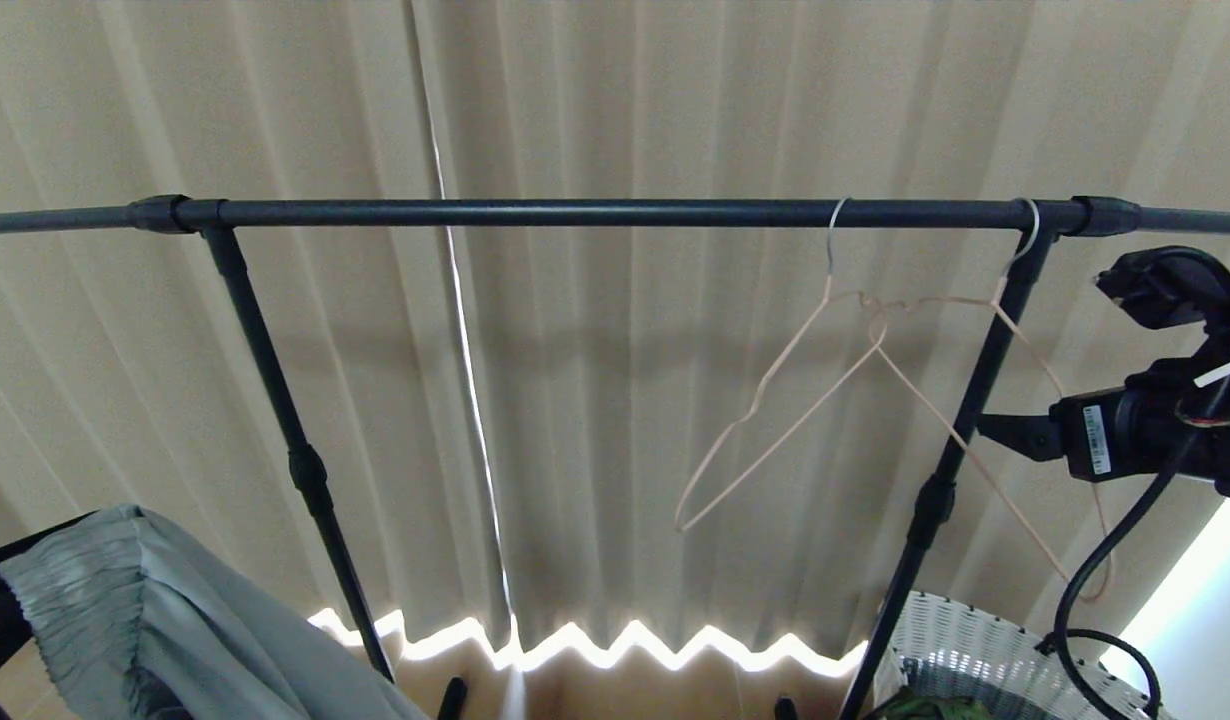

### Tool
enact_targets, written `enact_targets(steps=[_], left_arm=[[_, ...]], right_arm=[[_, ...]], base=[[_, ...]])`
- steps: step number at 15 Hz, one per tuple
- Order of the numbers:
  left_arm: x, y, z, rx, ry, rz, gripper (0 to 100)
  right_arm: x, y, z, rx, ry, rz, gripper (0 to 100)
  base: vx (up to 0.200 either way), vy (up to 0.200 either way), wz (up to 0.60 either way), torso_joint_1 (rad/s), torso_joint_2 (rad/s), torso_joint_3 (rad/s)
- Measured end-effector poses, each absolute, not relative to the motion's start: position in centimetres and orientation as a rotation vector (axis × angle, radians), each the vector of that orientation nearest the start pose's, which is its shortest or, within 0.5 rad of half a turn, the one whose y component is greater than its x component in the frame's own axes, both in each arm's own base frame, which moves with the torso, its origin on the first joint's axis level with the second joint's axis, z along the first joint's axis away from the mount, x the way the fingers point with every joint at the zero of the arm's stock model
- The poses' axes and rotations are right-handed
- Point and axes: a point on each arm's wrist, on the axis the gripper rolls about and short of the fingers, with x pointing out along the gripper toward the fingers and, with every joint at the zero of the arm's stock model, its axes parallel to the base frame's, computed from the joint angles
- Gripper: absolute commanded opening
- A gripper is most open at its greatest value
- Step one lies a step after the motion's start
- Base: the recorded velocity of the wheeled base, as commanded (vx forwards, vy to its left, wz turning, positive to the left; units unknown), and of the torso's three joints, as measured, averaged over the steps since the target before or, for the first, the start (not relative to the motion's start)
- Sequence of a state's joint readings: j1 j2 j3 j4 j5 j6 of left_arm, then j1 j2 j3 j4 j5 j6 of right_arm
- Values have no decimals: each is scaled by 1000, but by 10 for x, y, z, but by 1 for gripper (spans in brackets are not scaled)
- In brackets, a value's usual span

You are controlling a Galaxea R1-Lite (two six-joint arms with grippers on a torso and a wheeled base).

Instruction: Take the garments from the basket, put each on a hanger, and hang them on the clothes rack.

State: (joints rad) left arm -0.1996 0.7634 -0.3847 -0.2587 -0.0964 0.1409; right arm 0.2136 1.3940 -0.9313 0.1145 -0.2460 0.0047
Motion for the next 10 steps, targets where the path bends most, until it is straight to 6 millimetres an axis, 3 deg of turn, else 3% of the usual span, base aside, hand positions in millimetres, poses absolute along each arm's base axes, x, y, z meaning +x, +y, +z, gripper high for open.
enact_targets(steps=[7,8,10], left_arm=[[74,-17,200,146,106,-304,0],[74,-17,200,146,107,-304,0],[74,-17,200,147,107,-305,0]], right_arm=[[234,47,222,-113,593,-44,100],[235,47,223,-112,589,-44,0],[236,47,224,-111,584,-46,0]], base=[[0,0,0,0,0,0],[0,0,0,0,0,0],[0,0,0,0,0,0]])
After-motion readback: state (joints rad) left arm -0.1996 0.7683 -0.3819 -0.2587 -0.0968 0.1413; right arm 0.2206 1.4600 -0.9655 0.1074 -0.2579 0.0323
